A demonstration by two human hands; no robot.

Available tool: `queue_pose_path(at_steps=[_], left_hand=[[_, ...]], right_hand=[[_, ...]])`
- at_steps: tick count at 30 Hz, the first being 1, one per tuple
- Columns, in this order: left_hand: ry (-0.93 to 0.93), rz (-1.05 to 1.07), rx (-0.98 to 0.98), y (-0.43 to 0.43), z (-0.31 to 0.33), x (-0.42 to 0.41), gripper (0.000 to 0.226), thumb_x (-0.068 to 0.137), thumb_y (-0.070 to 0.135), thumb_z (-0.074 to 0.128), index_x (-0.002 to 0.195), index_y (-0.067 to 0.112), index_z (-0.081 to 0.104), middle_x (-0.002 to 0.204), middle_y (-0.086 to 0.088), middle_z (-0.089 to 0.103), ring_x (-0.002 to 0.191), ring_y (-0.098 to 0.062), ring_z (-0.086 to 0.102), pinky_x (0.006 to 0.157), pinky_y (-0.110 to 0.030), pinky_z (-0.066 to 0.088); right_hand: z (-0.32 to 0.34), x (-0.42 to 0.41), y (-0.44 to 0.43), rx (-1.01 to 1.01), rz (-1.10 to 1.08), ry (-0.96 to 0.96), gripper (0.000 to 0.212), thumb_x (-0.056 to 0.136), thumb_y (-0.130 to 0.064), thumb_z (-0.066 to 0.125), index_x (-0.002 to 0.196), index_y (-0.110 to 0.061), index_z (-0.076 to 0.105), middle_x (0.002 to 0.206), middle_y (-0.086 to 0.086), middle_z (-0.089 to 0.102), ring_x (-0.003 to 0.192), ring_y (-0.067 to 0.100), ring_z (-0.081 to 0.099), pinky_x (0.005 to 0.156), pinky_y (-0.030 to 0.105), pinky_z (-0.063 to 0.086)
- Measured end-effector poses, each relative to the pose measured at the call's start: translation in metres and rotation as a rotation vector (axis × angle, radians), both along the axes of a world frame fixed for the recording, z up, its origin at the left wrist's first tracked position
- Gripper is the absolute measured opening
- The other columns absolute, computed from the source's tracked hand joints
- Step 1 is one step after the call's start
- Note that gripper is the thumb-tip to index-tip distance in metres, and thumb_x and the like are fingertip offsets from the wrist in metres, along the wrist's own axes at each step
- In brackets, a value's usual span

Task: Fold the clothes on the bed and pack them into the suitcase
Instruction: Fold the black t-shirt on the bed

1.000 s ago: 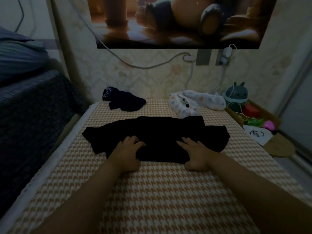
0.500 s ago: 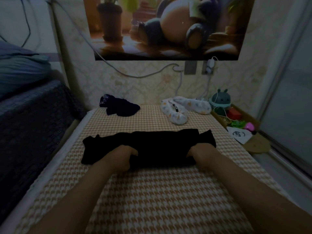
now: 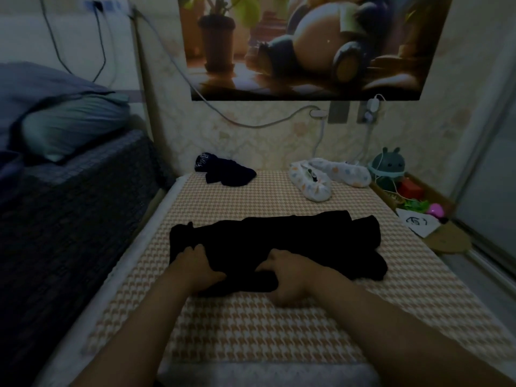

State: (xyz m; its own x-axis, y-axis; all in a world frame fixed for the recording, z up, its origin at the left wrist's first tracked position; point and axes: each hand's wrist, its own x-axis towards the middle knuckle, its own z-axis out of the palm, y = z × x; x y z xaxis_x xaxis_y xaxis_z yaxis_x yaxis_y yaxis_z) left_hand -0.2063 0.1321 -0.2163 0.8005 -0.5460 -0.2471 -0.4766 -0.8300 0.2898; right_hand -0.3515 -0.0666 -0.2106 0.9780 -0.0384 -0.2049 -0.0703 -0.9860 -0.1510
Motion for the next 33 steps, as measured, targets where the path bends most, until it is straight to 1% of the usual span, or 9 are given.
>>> queue_pose_path(at_steps=[3, 6, 11, 13, 17, 21, 25, 29, 33], left_hand=[[0.029, 0.067, 0.019, 0.015, -0.013, -0.004, 0.078, 0.09, 0.054, 0.056, 0.15, 0.014, 0.026, 0.144, -0.013, 0.042, 0.125, -0.028, 0.045, 0.101, -0.032, 0.042], [-0.049, 0.163, -0.35, 0.024, -0.018, -0.006, 0.011, 0.094, 0.025, 0.059, 0.097, 0.015, 0.061, 0.098, -0.003, 0.064, 0.083, -0.015, 0.056, 0.075, -0.029, 0.049], [0.081, 0.377, -0.683, 0.033, -0.012, 0.005, 0.025, 0.1, 0.015, 0.044, 0.077, 0.008, 0.047, 0.071, -0.009, 0.049, 0.06, -0.02, 0.044, 0.054, -0.028, 0.033], [0.119, 0.32, -0.598, 0.043, -0.006, 0.011, 0.027, 0.099, 0.015, 0.047, 0.073, 0.01, 0.043, 0.069, -0.009, 0.044, 0.059, -0.017, 0.041, 0.055, -0.027, 0.034], [0.174, -0.016, -0.019, 0.053, -0.005, 0.012, 0.024, 0.097, 0.024, 0.054, 0.076, 0.021, 0.044, 0.073, 0.001, 0.041, 0.065, -0.01, 0.04, 0.057, -0.02, 0.036], [-0.139, -0.052, -0.223, 0.031, -0.006, 0.024, 0.022, 0.085, 0.026, 0.06, 0.102, 0.021, 0.047, 0.097, -0.008, 0.049, 0.091, -0.027, 0.051, 0.075, -0.037, 0.049], [-0.383, -0.266, 0.03, -0.001, -0.009, 0.032, 0.062, 0.087, 0.035, 0.06, 0.144, 0.033, 0.035, 0.143, -0.005, 0.033, 0.129, -0.032, 0.03, 0.101, -0.047, 0.036], [-0.485, -0.278, 0.005, -0.012, -0.02, 0.056, 0.034, 0.095, 0.027, 0.051, 0.126, 0.035, 0.062, 0.126, -0.001, 0.057, 0.114, -0.026, 0.047, 0.087, -0.034, 0.038], [-0.407, -0.023, -0.486, -0.02, -0.01, 0.082, 0.023, 0.093, 0.012, 0.048, 0.08, 0.01, 0.067, 0.086, -0.014, 0.064, 0.074, -0.025, 0.057, 0.064, -0.032, 0.045]], right_hand=[[-0.011, 0.009, 0.013, -0.004, 0.025, -0.074, 0.063, 0.081, -0.049, 0.062, 0.14, -0.038, 0.044, 0.118, -0.004, 0.044, 0.111, 0.018, 0.048, 0.087, 0.025, 0.04], [-0.014, 0.016, 0.02, -0.007, 0.079, -0.105, 0.056, 0.09, -0.043, 0.057, 0.144, -0.035, 0.043, 0.134, -0.001, 0.05, 0.121, 0.02, 0.048, 0.094, 0.023, 0.034], [-0.021, 0.026, 0.019, 0.034, 0.091, -0.097, 0.067, 0.09, -0.033, 0.061, 0.145, -0.051, 0.028, 0.149, -0.011, 0.039, 0.132, 0.015, 0.04, 0.111, 0.029, 0.033], [-0.023, 0.028, 0.019, 0.037, 0.07, -0.065, 0.075, 0.084, -0.029, 0.065, 0.142, -0.057, 0.026, 0.148, -0.015, 0.039, 0.13, 0.013, 0.042, 0.108, 0.032, 0.038], [-0.006, 0.032, 0.026, 0.092, 0.033, 0.075, 0.059, 0.081, -0.043, 0.062, 0.137, -0.047, 0.046, 0.139, -0.013, 0.046, 0.124, 0.013, 0.046, 0.101, 0.029, 0.042], [0.006, 0.057, 0.02, 0.198, -0.012, -0.026, 0.028, 0.088, -0.039, 0.055, 0.111, -0.031, 0.07, 0.118, -0.009, 0.063, 0.104, 0.01, 0.059, 0.092, 0.029, 0.05], [-0.005, 0.088, 0.007, 0.083, -0.025, -0.186, 0.035, 0.088, -0.017, 0.055, 0.12, -0.029, 0.062, 0.119, -0.002, 0.053, 0.1, 0.018, 0.057, 0.083, 0.03, 0.049], [-0.023, 0.113, -0.009, 0.008, -0.005, -0.186, 0.058, 0.088, -0.016, 0.058, 0.142, -0.024, 0.038, 0.141, 0.005, 0.036, 0.102, 0.027, 0.057, 0.071, 0.031, 0.048], [-0.032, 0.137, -0.023, -0.007, -0.012, -0.262, 0.077, 0.09, -0.027, 0.058, 0.153, -0.025, 0.014, 0.151, 0.009, 0.028, 0.112, 0.031, 0.056, 0.073, 0.032, 0.046]])
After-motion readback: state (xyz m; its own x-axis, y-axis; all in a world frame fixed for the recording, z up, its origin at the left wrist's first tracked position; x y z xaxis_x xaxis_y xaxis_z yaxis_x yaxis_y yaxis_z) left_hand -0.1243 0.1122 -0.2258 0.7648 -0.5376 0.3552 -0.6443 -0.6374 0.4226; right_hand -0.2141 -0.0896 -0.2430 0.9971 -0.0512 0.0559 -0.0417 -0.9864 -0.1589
